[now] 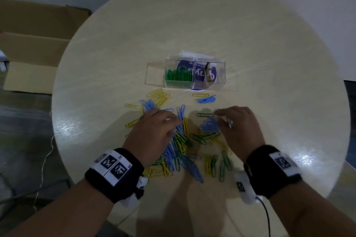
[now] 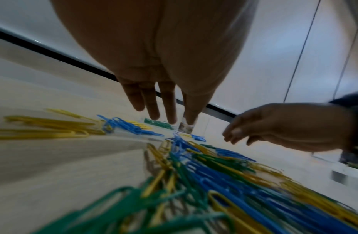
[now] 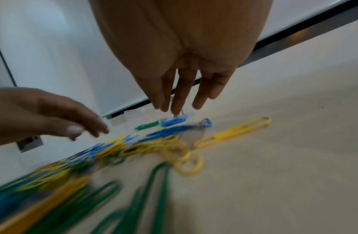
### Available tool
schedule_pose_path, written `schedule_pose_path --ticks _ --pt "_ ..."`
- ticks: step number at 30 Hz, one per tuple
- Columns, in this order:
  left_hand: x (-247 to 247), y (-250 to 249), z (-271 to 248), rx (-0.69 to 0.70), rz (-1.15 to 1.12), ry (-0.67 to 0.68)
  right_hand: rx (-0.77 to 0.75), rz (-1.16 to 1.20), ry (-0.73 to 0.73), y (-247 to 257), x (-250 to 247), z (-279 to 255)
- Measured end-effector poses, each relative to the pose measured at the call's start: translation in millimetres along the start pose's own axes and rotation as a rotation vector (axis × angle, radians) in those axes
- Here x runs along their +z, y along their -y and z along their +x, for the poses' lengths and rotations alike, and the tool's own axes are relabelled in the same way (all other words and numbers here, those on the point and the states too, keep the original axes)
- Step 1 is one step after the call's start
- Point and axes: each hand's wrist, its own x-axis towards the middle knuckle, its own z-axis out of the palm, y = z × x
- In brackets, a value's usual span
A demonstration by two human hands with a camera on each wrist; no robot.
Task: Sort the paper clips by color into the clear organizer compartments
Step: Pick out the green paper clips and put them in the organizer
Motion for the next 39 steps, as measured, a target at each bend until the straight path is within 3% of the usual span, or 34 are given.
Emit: schedule_pose_path --ticks 3,9,11,13,16,19,22,26,30,33,39 --pt "11.9 -2.5 -6.3 0.079 0.057 0.105 0.068 -0.06 0.173 3.2 7.9 23.9" --pt "-0.2 21.2 -4.2 -0.06 0.057 0.076 0.159 -0.117 0.32 12.1 17.7 46.2" --pt "-7.3 19.2 -12.8 -0.078 0.023 0.011 0.202 -0.068 0.292 10.9 17.6 44.9" --pt "-6.5 9.0 -29.3 0.003 0.0 -0.022 0.274 0.064 0.209 10.2 15.5 37.3" --pt "8.9 -6.6 -56.9 0.093 -0.005 0.067 0.423 0.318 0.077 8.3 16.2 25.7" --pt "20.8 -8.2 -70.1 0.049 0.014 0.13 0.514 0.546 0.044 5.2 20.0 19.4" --pt "19.0 0.7 -70.2 0.022 0.021 0.13 0.528 0.62 0.038 8.7 18.0 20.8" --pt "9.8 10.9 -70.7 0.0 0.027 0.083 0.379 0.413 0.003 24.4 0.5 12.8" --pt "8.1 11.9 -85.8 0.021 0.07 0.129 -0.001 0.251 0.241 54.8 9.5 -29.0" --pt "6.9 23.0 -91.2 -0.026 0.088 0.167 -0.287 -0.024 0.401 62.4 36.5 -48.2" --pt "-7.4 47.0 -87.6 -0.128 0.061 0.145 -0.193 0.04 0.333 50.8 36.2 -29.7"
